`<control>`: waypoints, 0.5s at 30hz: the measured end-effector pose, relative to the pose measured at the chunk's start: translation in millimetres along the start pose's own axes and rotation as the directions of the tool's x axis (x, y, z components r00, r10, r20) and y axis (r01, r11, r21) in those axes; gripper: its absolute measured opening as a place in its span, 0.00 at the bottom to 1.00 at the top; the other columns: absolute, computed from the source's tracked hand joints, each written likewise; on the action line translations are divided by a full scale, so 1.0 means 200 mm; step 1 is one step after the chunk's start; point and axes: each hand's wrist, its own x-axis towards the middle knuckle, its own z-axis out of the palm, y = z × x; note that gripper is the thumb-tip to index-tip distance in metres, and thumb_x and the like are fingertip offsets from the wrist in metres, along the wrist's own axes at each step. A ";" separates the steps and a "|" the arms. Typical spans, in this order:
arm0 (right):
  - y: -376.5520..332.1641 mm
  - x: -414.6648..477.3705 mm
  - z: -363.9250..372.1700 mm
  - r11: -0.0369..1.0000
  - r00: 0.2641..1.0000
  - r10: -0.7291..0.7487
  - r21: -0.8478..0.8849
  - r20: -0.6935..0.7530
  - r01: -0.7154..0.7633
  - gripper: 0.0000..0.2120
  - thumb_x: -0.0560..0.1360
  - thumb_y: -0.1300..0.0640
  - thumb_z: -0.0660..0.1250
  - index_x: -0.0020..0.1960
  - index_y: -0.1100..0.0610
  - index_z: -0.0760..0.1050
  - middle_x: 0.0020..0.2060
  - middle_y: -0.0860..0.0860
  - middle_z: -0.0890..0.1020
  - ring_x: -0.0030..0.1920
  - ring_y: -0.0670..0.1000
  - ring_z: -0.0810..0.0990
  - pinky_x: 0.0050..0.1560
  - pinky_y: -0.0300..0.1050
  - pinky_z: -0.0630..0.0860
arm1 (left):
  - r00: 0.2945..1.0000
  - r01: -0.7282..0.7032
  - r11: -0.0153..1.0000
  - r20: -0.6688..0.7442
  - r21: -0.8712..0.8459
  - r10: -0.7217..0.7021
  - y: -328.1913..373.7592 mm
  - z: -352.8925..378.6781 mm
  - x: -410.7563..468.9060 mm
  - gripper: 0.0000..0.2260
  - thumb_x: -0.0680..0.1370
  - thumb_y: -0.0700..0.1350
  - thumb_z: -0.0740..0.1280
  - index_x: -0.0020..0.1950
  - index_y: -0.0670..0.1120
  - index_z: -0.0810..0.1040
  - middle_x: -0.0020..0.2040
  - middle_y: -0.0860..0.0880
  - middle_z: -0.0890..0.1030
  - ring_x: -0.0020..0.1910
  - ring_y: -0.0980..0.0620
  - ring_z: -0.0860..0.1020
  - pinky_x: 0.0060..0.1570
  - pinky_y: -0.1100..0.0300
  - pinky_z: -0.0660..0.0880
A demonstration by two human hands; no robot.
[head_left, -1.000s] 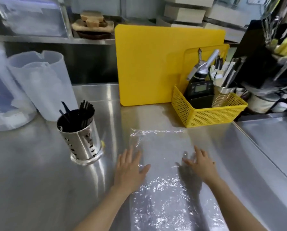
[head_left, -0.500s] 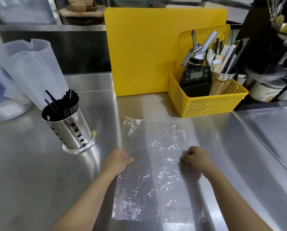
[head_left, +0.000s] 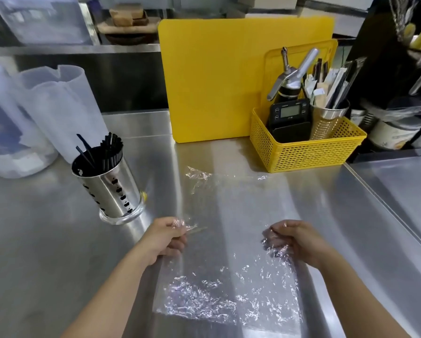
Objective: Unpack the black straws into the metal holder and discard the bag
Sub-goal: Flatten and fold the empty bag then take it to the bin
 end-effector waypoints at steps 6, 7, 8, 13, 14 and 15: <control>0.01 -0.04 0.00 0.996 0.998 -0.052 -0.072 0.035 0.055 0.06 0.73 0.69 0.64 0.49 0.69 0.75 0.35 0.67 0.81 0.32 0.63 0.82 0.30 0.52 0.80 | 0.999 -0.026 0.996 0.028 -0.091 0.028 -0.01 -0.03 -0.02 0.05 0.79 0.38 0.60 0.46 0.40 0.75 0.31 0.44 0.80 0.22 0.54 0.77 0.25 0.60 0.76; 0.01 -0.05 -0.01 0.997 0.998 -0.062 -0.053 0.032 0.064 0.06 0.73 0.70 0.63 0.49 0.68 0.75 0.34 0.66 0.82 0.31 0.62 0.82 0.30 0.52 0.81 | 0.998 -0.027 0.994 0.050 -0.105 0.033 -0.02 -0.04 -0.03 0.07 0.79 0.38 0.59 0.47 0.41 0.76 0.31 0.44 0.81 0.24 0.53 0.78 0.27 0.59 0.76; 0.00 -0.06 -0.01 0.997 0.997 -0.070 -0.028 0.039 0.071 0.06 0.73 0.71 0.62 0.49 0.67 0.75 0.34 0.66 0.82 0.30 0.62 0.82 0.28 0.51 0.80 | 0.997 -0.031 0.992 0.070 -0.122 0.040 -0.03 -0.06 -0.03 0.08 0.80 0.37 0.58 0.48 0.43 0.77 0.31 0.45 0.82 0.26 0.53 0.78 0.28 0.59 0.76; 0.00 -0.08 0.00 0.993 0.993 -0.105 0.059 0.053 0.101 0.15 0.73 0.76 0.58 0.37 0.66 0.80 0.28 0.63 0.82 0.25 0.58 0.81 0.22 0.43 0.77 | 0.996 -0.037 0.988 0.072 -0.150 0.049 -0.06 -0.09 -0.01 0.14 0.78 0.31 0.55 0.43 0.40 0.79 0.33 0.45 0.83 0.29 0.52 0.78 0.34 0.57 0.72; 0.01 -0.08 0.01 0.993 0.993 -0.106 0.054 0.052 0.103 0.16 0.72 0.76 0.59 0.32 0.66 0.80 0.27 0.63 0.81 0.25 0.58 0.81 0.23 0.45 0.78 | 0.997 -0.034 0.988 0.063 -0.147 0.043 -0.06 -0.08 -0.01 0.15 0.77 0.30 0.56 0.39 0.40 0.79 0.32 0.45 0.82 0.30 0.51 0.78 0.34 0.57 0.71; 0.02 -0.08 0.01 0.993 0.992 -0.110 0.037 0.056 0.108 0.16 0.70 0.76 0.60 0.29 0.65 0.79 0.27 0.63 0.81 0.25 0.59 0.81 0.25 0.48 0.78 | 0.998 -0.031 0.990 0.048 -0.140 0.038 -0.07 -0.07 -0.01 0.16 0.75 0.29 0.57 0.34 0.40 0.80 0.30 0.46 0.82 0.31 0.49 0.77 0.34 0.57 0.72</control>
